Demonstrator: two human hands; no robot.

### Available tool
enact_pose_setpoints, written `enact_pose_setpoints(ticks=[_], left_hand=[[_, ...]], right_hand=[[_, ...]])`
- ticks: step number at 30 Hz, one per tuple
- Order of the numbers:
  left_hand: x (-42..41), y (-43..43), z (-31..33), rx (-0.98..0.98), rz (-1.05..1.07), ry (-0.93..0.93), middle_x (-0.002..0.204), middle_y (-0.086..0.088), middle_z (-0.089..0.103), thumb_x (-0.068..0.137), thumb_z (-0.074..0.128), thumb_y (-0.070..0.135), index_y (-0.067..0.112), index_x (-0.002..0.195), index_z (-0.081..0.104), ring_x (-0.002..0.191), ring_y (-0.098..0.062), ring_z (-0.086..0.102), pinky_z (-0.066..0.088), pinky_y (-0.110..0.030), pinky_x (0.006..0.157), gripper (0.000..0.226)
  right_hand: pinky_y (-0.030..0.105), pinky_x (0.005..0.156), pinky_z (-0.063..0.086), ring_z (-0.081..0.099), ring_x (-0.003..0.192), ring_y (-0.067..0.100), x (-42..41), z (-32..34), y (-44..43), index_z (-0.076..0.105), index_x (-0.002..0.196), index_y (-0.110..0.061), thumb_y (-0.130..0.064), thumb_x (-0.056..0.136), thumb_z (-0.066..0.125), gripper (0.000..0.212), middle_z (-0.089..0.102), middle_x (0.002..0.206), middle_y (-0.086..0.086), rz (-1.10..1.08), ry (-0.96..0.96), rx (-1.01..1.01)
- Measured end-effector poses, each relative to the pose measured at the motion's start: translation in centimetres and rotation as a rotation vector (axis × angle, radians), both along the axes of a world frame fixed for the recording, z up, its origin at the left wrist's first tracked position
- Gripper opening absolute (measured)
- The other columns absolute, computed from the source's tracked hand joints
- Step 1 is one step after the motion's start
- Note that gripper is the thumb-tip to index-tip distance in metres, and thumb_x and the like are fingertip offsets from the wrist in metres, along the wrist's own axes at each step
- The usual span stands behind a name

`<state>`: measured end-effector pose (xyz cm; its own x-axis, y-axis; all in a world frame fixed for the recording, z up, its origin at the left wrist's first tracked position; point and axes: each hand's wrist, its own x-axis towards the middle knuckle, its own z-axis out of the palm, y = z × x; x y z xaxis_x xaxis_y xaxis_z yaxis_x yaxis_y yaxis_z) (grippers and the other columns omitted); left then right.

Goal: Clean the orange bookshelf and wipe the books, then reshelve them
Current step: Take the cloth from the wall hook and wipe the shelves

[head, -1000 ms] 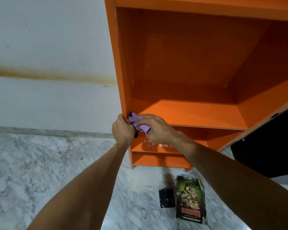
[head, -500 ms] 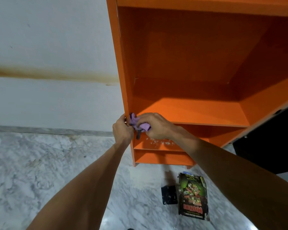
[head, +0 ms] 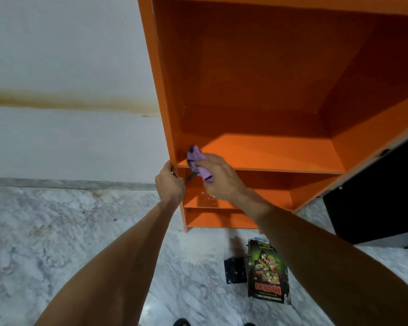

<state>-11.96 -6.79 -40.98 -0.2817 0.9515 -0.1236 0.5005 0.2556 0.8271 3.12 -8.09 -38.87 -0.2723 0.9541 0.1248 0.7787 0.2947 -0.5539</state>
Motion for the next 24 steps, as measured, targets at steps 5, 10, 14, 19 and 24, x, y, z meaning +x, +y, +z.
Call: enact_pose_setpoints(ticks=[5,10,14,19,24], left_hand=[[0.0,-0.4,0.5,-0.008,0.013,-0.024,0.116,-0.01,0.068,0.097,0.055,0.022,0.012,0.123,0.061,0.104,-0.03,0.064,0.049,-0.036,0.09,0.028],[0.3,-0.5,-1.0,-0.059,0.027,-0.003,0.126,-0.008,0.065,0.098,0.053,0.033,0.018,0.132,0.055,0.111,-0.032,0.063,0.049,-0.048,0.096,0.037],[0.4,-0.6,-3.9,-0.063,0.005,0.028,0.129,-0.008,0.063,0.097,0.052,0.036,0.016,0.134,0.053,0.113,-0.032,0.063,0.051,-0.049,0.095,0.042],[0.6,0.2,-11.3,-0.076,-0.006,0.112,0.126,-0.01,0.064,0.097,0.054,0.026,0.01,0.13,0.053,0.11,-0.032,0.063,0.05,-0.046,0.093,0.036],[1.3,0.1,-18.5,-0.109,0.017,0.123,0.127,-0.013,0.063,0.097,0.054,0.029,0.007,0.129,0.053,0.114,-0.034,0.061,0.047,-0.044,0.096,0.039]], right_hand=[[0.046,0.092,0.048,0.055,0.107,0.03,0.3,-0.4,-1.9,0.07,0.109,-0.015,0.002,0.074,0.067,0.039,0.065,0.113,0.008,0.265,-0.156,-0.006],[0.044,0.094,0.046,0.05,0.117,0.032,4.4,-3.0,-3.7,0.065,0.122,-0.015,0.002,0.074,0.063,0.05,0.06,0.125,0.01,0.154,-0.225,-0.112],[0.032,0.08,0.042,0.054,0.107,0.036,7.1,-6.9,-3.4,0.065,0.119,-0.011,0.004,0.071,0.059,0.051,0.06,0.114,0.012,0.028,-0.206,-0.15],[0.044,0.089,0.052,0.054,0.116,0.035,10.1,-15.4,-1.8,0.061,0.128,-0.016,-0.008,0.072,0.063,0.056,0.058,0.126,0.011,-0.151,-0.145,-0.176],[0.041,0.09,0.052,0.058,0.111,0.035,12.3,-23.0,0.8,0.06,0.129,-0.016,-0.014,0.072,0.057,0.057,0.061,0.122,0.012,-0.307,-0.086,-0.151]])
